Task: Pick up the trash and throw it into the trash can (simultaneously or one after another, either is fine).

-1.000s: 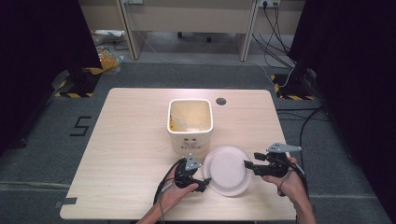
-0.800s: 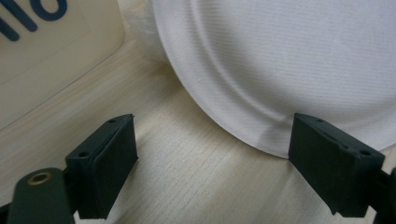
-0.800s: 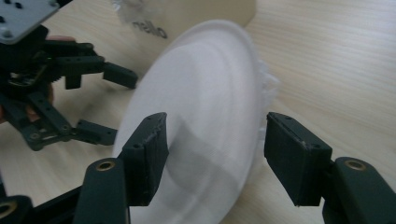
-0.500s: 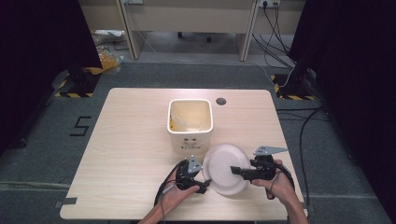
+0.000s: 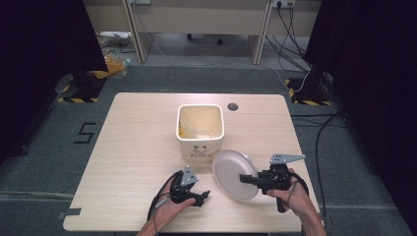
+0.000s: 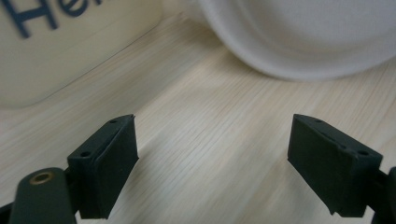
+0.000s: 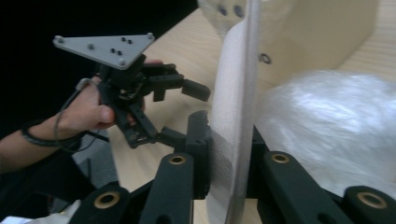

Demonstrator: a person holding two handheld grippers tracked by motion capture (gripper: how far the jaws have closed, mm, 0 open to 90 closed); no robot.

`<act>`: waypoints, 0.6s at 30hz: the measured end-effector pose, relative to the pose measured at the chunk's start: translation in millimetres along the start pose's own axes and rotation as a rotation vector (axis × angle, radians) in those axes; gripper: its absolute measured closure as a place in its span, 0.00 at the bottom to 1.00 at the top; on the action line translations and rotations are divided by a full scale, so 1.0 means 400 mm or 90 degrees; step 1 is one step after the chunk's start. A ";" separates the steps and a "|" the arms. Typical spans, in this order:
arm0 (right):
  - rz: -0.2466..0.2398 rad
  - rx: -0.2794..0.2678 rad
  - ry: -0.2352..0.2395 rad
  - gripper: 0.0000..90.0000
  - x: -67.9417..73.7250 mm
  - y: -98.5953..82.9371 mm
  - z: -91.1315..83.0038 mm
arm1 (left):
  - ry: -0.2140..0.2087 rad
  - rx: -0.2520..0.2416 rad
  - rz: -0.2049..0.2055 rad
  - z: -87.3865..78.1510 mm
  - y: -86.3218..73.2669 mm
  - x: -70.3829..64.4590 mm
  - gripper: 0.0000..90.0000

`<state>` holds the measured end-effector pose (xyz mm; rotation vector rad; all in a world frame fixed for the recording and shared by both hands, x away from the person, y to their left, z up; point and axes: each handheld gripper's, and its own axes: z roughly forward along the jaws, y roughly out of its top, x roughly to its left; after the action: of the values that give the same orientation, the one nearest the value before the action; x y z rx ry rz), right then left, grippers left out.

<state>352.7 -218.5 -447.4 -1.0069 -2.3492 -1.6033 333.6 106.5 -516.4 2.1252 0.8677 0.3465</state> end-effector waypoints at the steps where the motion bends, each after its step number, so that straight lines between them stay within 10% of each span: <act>1: -0.003 -0.005 0.014 0.92 0.005 0.002 0.001 | 0.004 -0.001 -0.003 -0.007 -0.007 0.006 0.17; 18: -0.007 -0.096 0.043 0.92 0.040 0.041 -0.102 | 0.082 0.017 -0.054 -0.108 -0.105 0.105 0.17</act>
<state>339.6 -243.0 -409.8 -0.9527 -2.2214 -1.8122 322.7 178.8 -522.4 2.1015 1.0393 0.4339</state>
